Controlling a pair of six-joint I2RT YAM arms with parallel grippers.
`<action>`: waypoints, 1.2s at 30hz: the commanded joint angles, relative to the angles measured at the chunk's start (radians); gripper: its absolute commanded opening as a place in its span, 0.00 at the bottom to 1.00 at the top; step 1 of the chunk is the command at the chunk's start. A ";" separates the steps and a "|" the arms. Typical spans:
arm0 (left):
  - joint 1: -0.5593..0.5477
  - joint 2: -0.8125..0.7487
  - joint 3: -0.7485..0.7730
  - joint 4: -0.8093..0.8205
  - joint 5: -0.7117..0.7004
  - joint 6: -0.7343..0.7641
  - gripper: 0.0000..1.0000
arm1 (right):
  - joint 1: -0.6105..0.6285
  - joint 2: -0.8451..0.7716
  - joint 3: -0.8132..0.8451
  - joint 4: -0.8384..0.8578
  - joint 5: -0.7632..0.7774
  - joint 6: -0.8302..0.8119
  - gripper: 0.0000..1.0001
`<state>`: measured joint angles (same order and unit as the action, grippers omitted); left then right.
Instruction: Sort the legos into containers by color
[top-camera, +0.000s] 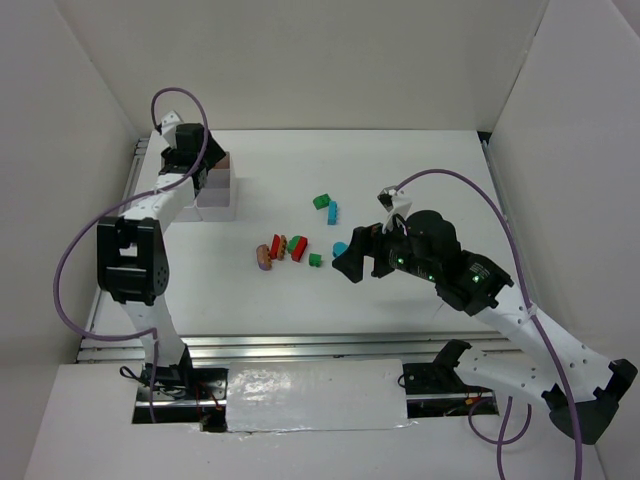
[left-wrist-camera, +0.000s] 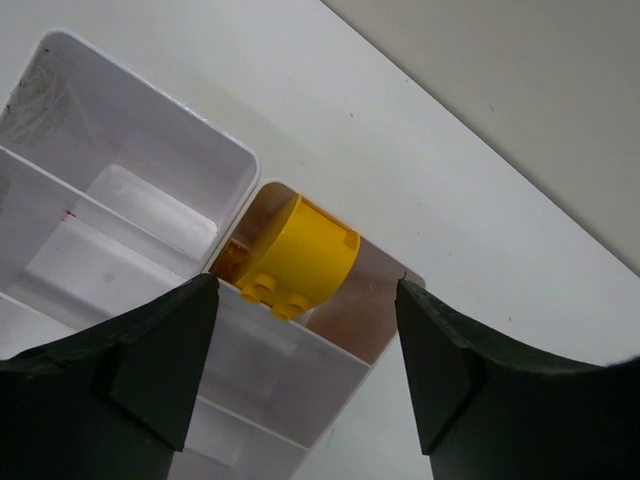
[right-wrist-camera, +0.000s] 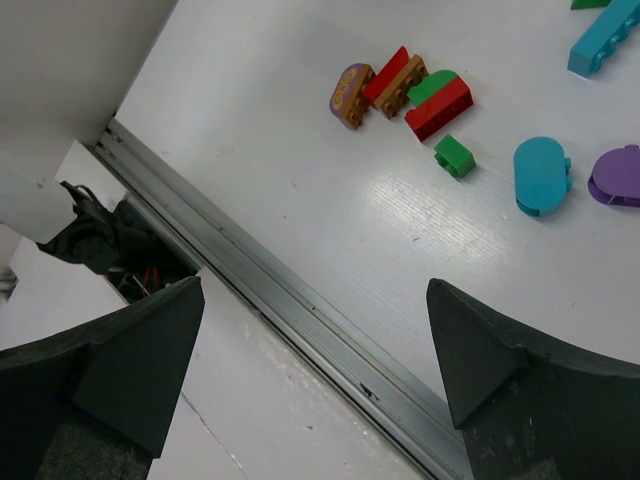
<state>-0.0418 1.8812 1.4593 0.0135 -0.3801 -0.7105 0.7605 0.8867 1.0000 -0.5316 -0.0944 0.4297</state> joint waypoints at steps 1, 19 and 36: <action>-0.009 -0.093 0.041 0.025 0.007 0.014 0.86 | -0.003 0.011 -0.008 0.053 -0.002 0.000 1.00; 0.000 0.070 0.246 -0.148 0.119 0.232 0.65 | -0.007 0.049 -0.012 0.081 -0.037 0.023 1.00; 0.000 0.056 0.205 -0.161 0.078 0.252 0.64 | -0.010 0.044 -0.031 0.088 -0.039 0.030 1.00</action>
<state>-0.0444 1.9862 1.6962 -0.1593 -0.2913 -0.4721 0.7547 0.9337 0.9737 -0.4900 -0.1253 0.4561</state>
